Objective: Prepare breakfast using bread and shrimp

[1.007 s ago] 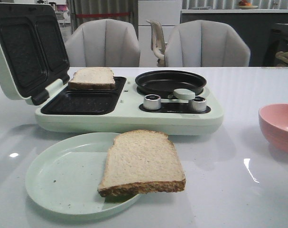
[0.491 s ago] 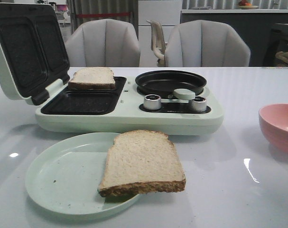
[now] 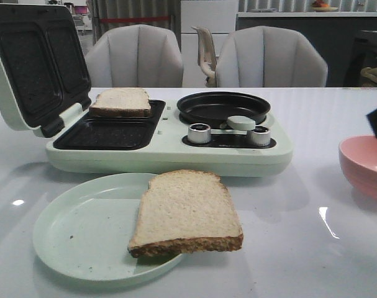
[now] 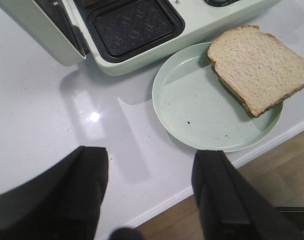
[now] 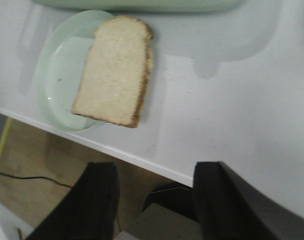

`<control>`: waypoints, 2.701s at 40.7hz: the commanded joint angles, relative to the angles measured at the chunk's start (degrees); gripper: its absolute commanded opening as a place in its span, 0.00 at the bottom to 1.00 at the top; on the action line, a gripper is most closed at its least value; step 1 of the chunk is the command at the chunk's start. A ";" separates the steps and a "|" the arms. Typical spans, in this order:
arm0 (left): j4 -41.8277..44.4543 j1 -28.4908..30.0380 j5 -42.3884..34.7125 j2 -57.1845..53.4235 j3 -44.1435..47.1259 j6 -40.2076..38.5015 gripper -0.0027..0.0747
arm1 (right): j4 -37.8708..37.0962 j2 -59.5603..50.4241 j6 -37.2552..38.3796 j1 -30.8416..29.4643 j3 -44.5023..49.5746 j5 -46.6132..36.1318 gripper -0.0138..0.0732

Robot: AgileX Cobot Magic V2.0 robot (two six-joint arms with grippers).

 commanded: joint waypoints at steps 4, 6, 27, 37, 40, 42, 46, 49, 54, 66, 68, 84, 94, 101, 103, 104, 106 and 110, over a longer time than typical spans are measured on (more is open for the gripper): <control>1.17 -0.51 -3.97 -0.14 -1.70 -0.13 0.60 | 15.80 8.16 -12.49 0.02 -1.74 2.26 0.68; 1.17 -0.51 -3.97 -0.14 -1.70 -0.13 0.60 | 18.08 10.59 -14.43 0.61 -1.87 1.86 0.69; 1.17 -0.51 -4.32 -0.14 -1.70 -0.13 0.60 | 29.60 35.25 -19.38 14.15 -9.82 -5.09 0.84; 1.17 -0.51 -4.32 -0.14 -1.70 -0.13 0.60 | 30.65 44.09 -19.38 14.20 -15.15 -3.45 0.84; 1.17 -0.51 -4.32 -0.14 -1.70 -0.13 0.60 | 30.65 45.69 -19.38 14.20 -16.35 -2.27 0.84; 1.17 -0.51 -4.32 -0.14 -1.70 -0.13 0.60 | 30.65 46.39 -19.38 14.20 -16.81 -2.09 0.84; 1.17 -0.51 -4.32 -0.14 -1.70 -0.13 0.60 | 30.69 47.03 -19.38 14.20 -16.90 -1.99 0.84; 1.17 -0.51 -4.32 -0.14 -1.70 -0.13 0.60 | 30.54 47.08 -19.50 14.20 -16.90 -1.50 0.84; 1.17 -0.51 -4.32 -0.14 -1.70 -0.13 0.60 | 30.54 47.08 -19.67 14.20 -16.90 -0.60 0.82; 1.17 -0.51 -4.32 -0.14 -1.70 -0.13 0.60 | 30.54 47.08 -19.67 14.20 -16.90 -0.79 0.44; 1.17 -0.51 -4.32 -0.14 -1.70 -0.13 0.60 | 30.54 47.08 -19.67 14.20 -16.90 -0.79 0.40; 2.06 -0.51 -4.32 -0.14 -1.70 -0.13 0.60 | 31.10 36.82 -20.42 14.20 -16.78 3.74 0.22; 2.10 -0.51 -4.32 -0.14 -1.70 -0.13 0.60 | 33.06 28.83 -20.87 15.42 -25.11 1.19 0.22; 2.10 -0.51 -4.43 -0.14 -1.70 -0.13 0.60 | 35.08 33.72 -20.87 19.73 -35.59 -3.16 0.22; 2.20 -0.51 -4.43 -0.14 -1.70 -0.13 0.60 | 35.38 36.14 -20.87 20.69 -38.69 -3.84 0.22; 2.20 -0.51 -4.43 -0.14 -1.70 -0.13 0.60 | 35.44 37.64 -20.87 21.01 -40.49 -4.07 0.22; 2.20 -0.51 -4.43 -0.14 -1.70 -0.13 0.60 | 35.43 40.42 -20.87 21.67 -43.54 -4.51 0.22; 2.20 -0.51 -4.43 -0.14 -1.70 -0.13 0.60 | 35.45 46.07 -20.87 22.37 -49.15 -4.71 0.22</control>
